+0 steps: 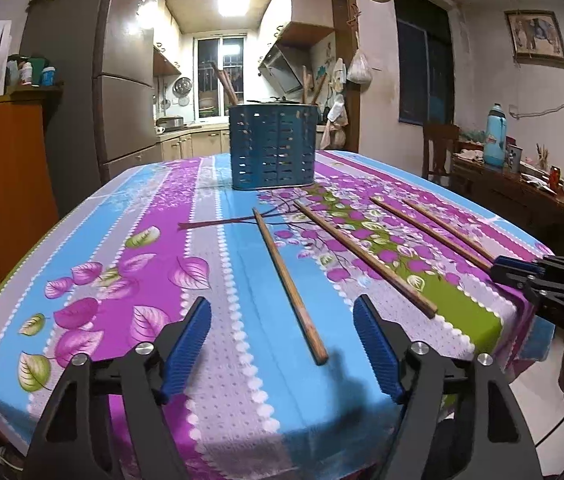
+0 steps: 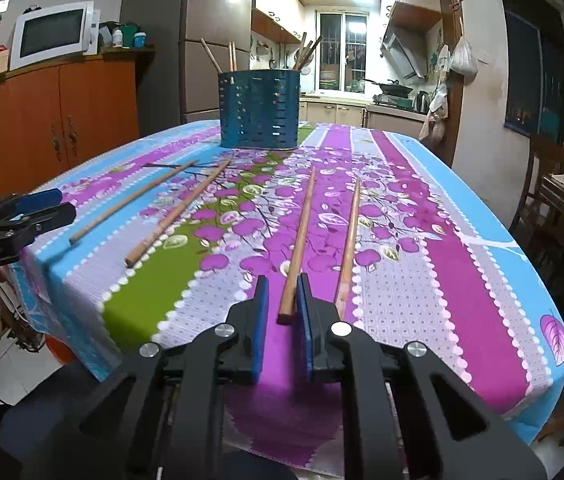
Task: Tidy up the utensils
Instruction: 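Withdraw both open tools from the holder back toward the chopsticks, then close the left tool on a chopstick while the right tool grasps another chopstick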
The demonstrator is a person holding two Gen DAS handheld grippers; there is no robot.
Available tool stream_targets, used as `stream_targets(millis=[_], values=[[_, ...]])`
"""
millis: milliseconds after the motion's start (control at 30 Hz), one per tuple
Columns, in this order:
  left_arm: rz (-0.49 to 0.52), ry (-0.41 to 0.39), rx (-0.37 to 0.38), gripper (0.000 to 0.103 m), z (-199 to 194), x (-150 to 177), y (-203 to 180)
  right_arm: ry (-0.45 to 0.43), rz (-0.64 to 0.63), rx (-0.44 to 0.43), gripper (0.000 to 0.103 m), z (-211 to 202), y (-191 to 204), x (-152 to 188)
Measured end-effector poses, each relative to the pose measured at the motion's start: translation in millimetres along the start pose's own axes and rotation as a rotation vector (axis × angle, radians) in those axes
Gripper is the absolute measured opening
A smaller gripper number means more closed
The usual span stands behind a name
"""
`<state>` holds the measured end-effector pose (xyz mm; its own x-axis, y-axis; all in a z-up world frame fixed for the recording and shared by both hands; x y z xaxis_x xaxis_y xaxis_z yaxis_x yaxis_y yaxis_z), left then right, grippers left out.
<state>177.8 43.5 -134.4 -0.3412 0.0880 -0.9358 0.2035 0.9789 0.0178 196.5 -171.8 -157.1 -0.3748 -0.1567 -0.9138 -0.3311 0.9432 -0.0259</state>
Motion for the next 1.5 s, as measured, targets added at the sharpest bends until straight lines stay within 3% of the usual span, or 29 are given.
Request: stream_targets(millis=[600, 833, 1500], values=[[0.038, -0.006, 0.009, 0.049, 12.5, 17.6, -19.5, -0.045, 0.054, 0.011, 0.008, -6.8, 5.2, 4.8], [0.049, -0.028, -0.004, 0.025, 10.2, 18.8, -24.7, -0.055, 0.065, 0.011, 0.008, -7.4, 10.2, 4.8], [0.042, -0.077, -0.045, 0.023, 6.9, 22.3, -27.8, -0.096, 0.004, 0.011, 0.008, -9.5, 10.6, 7.3]])
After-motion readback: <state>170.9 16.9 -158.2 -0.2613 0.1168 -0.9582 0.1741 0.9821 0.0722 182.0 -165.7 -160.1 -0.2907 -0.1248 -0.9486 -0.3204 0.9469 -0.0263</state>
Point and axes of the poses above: each gripper's, at about its wrist camera, not at the fingertips, and z roughly the way its jaws point, y to its left, x to its underside, the point moved 9 cm from there along z, roughly the way its jaws point, and after that the axes turned 5 degrees about -y, right-handed, at the moved point
